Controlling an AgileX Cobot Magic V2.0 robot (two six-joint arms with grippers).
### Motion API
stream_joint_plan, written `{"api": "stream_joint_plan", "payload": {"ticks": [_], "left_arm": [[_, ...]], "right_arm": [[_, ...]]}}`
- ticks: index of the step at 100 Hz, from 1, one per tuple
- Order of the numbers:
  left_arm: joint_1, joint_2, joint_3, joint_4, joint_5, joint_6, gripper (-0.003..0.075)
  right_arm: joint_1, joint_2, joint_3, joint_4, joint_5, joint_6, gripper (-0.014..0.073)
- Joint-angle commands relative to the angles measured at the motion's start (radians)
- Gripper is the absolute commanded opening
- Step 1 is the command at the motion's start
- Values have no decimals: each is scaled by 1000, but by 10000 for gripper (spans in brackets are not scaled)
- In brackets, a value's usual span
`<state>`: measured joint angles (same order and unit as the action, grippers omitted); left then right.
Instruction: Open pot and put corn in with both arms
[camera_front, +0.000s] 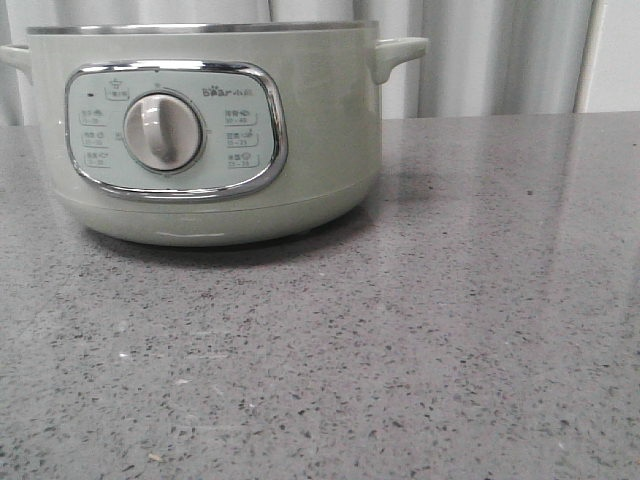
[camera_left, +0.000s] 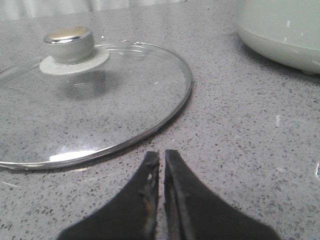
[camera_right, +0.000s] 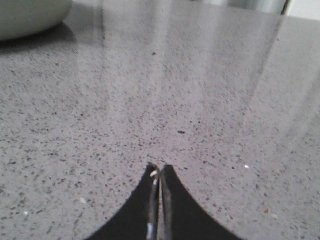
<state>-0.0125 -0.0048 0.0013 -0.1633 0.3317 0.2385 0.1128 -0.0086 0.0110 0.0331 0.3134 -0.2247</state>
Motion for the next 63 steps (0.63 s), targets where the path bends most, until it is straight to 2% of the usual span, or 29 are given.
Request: {"api": "stream_joint_plan", "payload": {"ticks": [1,20,63], "left_arm": [[-7,-28,6,-6,-38,-10,-20],[-7,-28,6,-6,-38,-10,-20],[-7,-28,6,-6,-38,-10,-20]], "right_arm": [[-24,-21,20,3,-3,-3,-57],[-64,-21,20,3,-9,-3,-57],[-64,-21,20,3,-13,-3,-57]]}}
